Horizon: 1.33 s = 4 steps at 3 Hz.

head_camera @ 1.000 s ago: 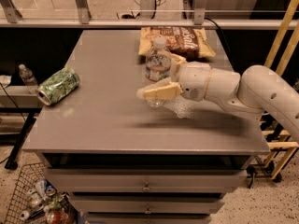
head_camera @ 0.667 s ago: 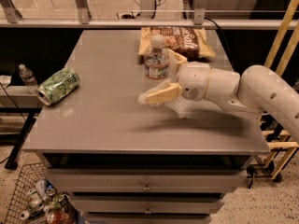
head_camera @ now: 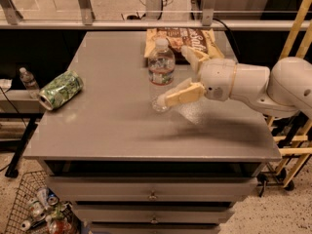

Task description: Place water bottle upright

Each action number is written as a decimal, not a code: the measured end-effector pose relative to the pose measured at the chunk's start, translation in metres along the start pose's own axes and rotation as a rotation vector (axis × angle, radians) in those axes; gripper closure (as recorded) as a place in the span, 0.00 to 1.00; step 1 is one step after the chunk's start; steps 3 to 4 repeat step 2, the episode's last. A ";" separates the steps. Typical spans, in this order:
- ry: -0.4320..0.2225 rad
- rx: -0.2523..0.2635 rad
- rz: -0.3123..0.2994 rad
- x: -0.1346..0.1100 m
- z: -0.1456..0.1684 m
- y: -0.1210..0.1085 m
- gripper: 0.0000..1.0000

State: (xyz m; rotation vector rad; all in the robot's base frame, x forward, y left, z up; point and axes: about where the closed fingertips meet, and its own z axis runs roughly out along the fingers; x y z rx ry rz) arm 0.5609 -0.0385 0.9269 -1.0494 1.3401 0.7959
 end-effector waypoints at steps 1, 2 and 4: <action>0.059 0.027 -0.006 -0.005 -0.038 -0.007 0.00; 0.062 0.024 -0.005 -0.004 -0.040 -0.006 0.00; 0.062 0.024 -0.005 -0.004 -0.040 -0.006 0.00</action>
Offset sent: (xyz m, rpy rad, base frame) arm -0.0074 -0.0316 0.0069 -0.0460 0.0102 -0.0292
